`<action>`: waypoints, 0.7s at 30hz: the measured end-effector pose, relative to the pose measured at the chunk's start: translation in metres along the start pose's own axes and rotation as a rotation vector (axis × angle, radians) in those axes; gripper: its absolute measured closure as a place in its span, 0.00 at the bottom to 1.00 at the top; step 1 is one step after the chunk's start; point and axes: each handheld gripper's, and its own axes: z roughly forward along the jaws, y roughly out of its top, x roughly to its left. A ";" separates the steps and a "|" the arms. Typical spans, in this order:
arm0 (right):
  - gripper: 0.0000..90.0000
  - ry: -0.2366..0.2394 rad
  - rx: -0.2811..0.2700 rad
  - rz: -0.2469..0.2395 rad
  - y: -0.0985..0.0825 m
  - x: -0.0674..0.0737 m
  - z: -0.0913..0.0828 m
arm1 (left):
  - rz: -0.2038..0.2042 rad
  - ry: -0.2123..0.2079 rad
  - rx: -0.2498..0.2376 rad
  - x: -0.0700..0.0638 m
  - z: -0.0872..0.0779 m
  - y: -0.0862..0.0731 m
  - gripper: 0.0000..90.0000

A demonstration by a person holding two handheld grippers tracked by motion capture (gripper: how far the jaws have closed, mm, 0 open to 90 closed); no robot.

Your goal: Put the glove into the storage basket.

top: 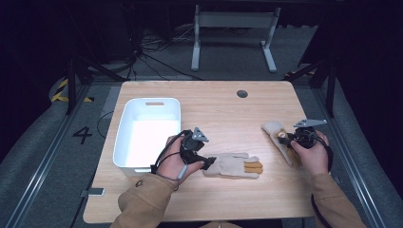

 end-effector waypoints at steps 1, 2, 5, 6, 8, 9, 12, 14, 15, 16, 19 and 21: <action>0.71 0.004 -0.013 -0.009 0.004 0.003 -0.006 | -0.001 0.001 -0.001 0.001 -0.002 0.000 0.34; 0.71 0.003 -0.014 -0.014 0.005 0.003 -0.008 | -0.001 0.001 -0.001 0.001 -0.002 0.000 0.34; 0.71 0.016 -0.030 -0.023 0.009 0.007 -0.015 | -0.004 0.001 -0.010 0.002 -0.003 0.000 0.34; 0.71 0.016 -0.030 -0.023 0.009 0.007 -0.015 | -0.004 0.001 -0.010 0.002 -0.003 0.000 0.34; 0.71 0.027 -0.040 -0.039 0.013 0.010 -0.022 | -0.006 -0.001 -0.010 0.002 -0.004 0.000 0.34; 0.71 0.027 -0.040 -0.039 0.013 0.010 -0.022 | -0.006 -0.001 -0.010 0.002 -0.004 0.000 0.34; 0.71 0.043 -0.051 -0.049 0.016 0.013 -0.027 | -0.007 -0.001 -0.013 0.002 -0.004 0.000 0.34; 0.71 0.072 -0.054 -0.065 0.019 0.018 -0.032 | -0.005 0.001 -0.013 0.002 -0.005 0.000 0.34; 0.71 0.076 -0.052 -0.073 0.021 0.021 -0.034 | -0.004 0.002 -0.013 0.002 -0.005 0.000 0.34; 0.71 0.079 -0.055 -0.081 0.022 0.023 -0.036 | -0.004 0.002 -0.013 0.002 -0.005 0.000 0.34; 0.71 0.103 -0.056 -0.104 0.026 0.030 -0.039 | -0.001 0.003 -0.013 0.001 -0.006 0.001 0.33; 0.71 0.111 -0.057 -0.115 0.028 0.033 -0.041 | 0.000 0.002 -0.010 0.001 -0.007 0.001 0.33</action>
